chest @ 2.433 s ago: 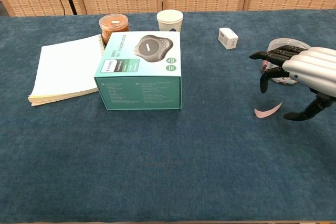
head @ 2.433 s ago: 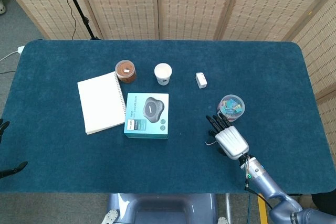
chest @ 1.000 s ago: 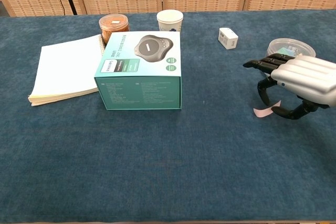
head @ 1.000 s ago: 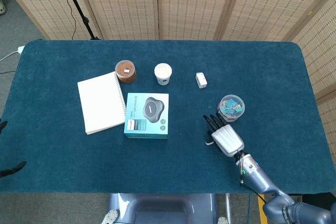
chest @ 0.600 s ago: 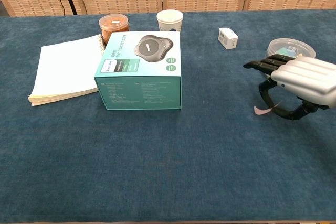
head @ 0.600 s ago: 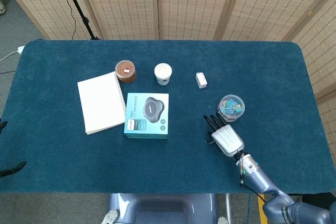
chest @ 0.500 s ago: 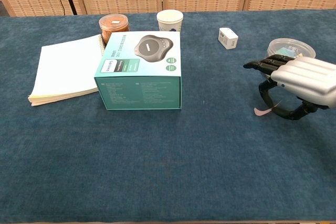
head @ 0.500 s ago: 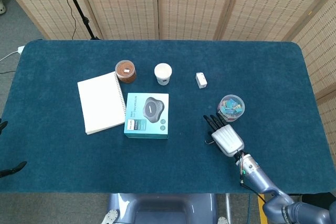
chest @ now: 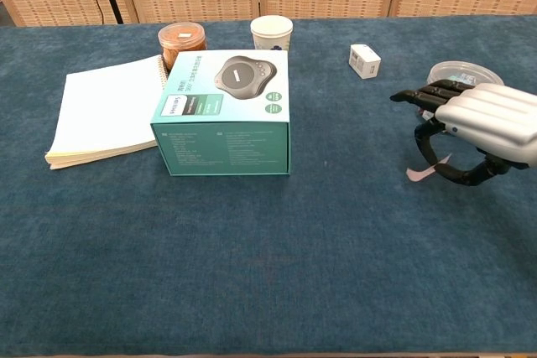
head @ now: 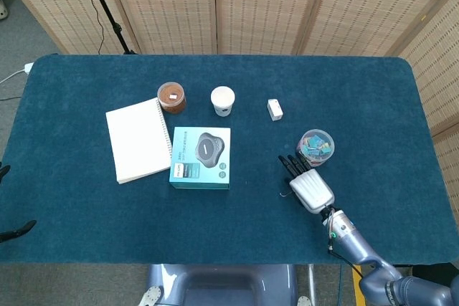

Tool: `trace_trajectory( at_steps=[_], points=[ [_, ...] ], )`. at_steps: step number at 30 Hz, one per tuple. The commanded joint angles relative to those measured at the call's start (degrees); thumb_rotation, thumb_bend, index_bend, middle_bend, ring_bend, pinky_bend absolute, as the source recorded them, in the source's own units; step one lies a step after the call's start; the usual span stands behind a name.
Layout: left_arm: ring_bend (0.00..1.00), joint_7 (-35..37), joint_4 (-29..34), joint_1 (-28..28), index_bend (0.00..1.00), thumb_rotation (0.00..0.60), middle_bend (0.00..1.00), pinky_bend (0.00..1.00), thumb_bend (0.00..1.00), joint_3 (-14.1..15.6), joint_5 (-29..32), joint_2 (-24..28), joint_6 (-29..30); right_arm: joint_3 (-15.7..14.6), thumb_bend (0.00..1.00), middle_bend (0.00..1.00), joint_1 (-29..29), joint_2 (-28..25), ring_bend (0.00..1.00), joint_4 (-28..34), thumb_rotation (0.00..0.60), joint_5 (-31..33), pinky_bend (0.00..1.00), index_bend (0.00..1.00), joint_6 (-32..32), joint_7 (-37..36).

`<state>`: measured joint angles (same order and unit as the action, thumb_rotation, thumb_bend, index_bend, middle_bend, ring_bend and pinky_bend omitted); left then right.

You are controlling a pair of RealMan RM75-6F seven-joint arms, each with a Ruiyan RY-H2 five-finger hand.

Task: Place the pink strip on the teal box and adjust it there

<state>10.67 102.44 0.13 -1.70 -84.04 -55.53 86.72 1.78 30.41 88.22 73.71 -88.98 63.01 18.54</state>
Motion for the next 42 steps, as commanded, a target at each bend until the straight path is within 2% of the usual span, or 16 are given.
trace_trajectory(
  at_steps=[1, 11, 13, 15, 20, 22, 25, 32, 42],
  points=[
    [0.00, 0.1, 0.0, 0.0, 0.00, 0.600, 0.00, 0.00, 0.00, 0.0, 0.0, 0.0, 0.0, 0.5, 0.57, 0.00, -0.2, -0.7, 0.00, 1.1, 0.600, -0.2, 0.00, 0.58, 1.1, 0.1],
    [0.00, 0.4, 0.0, 0.1, 0.00, 0.600, 0.00, 0.00, 0.00, 0.1, -0.1, 0.1, 0.0, 3.2, 0.58, 0.00, 0.5, -3.8, 0.00, 6.4, 0.600, -0.8, 0.00, 0.58, 4.2, 1.1],
    [0.00, 0.5, 0.0, 0.1, 0.00, 0.600, 0.00, 0.00, 0.00, 0.1, -0.2, 0.2, 0.1, 4.4, 0.58, 0.00, 1.2, -4.2, 0.00, 7.5, 0.600, -0.2, 0.00, 0.58, 4.2, 2.0],
    [0.00, 0.8, -0.1, 0.1, 0.00, 0.600, 0.00, 0.00, 0.00, 0.1, -0.2, 0.3, 0.1, 6.9, 0.58, 0.00, 3.2, -4.4, 0.00, 8.4, 0.600, 0.5, 0.00, 0.58, 3.3, 3.1],
    [0.00, 1.0, -0.2, 0.1, 0.00, 0.600, 0.00, 0.00, 0.00, 0.2, -0.4, 0.4, 0.0, 9.2, 0.59, 0.00, 5.5, -4.3, 0.00, 9.4, 0.600, 2.6, 0.00, 0.58, 1.3, 5.2],
    [0.00, 0.9, -0.2, 0.0, 0.00, 0.600, 0.00, 0.00, 0.00, 0.2, -0.2, 0.4, -0.2, 11.0, 0.59, 0.00, 7.2, -3.8, 0.00, 10.0, 0.600, 3.7, 0.00, 0.58, 0.3, 6.8],
    [0.00, 0.8, -0.1, 0.0, 0.00, 0.600, 0.00, 0.00, 0.00, 0.2, -0.2, 0.4, -0.3, 11.8, 0.59, 0.00, 8.1, -3.5, 0.00, 10.6, 0.600, 4.6, 0.00, 0.58, -0.1, 8.1],
    [0.00, 0.3, 0.0, -0.2, 0.00, 0.600, 0.00, 0.00, 0.00, 0.2, 0.0, 0.2, -0.7, 14.5, 0.61, 0.00, 12.1, 0.4, 0.00, 10.5, 0.600, 6.0, 0.00, 0.59, -0.4, 11.4],
    [0.00, -0.2, 0.1, -0.4, 0.00, 0.600, 0.00, 0.00, 0.00, 0.3, 0.0, 0.1, -0.9, 15.6, 0.62, 0.00, 16.7, 6.2, 0.00, 7.5, 0.600, 8.9, 0.00, 0.59, -2.3, 14.1]
  ],
)
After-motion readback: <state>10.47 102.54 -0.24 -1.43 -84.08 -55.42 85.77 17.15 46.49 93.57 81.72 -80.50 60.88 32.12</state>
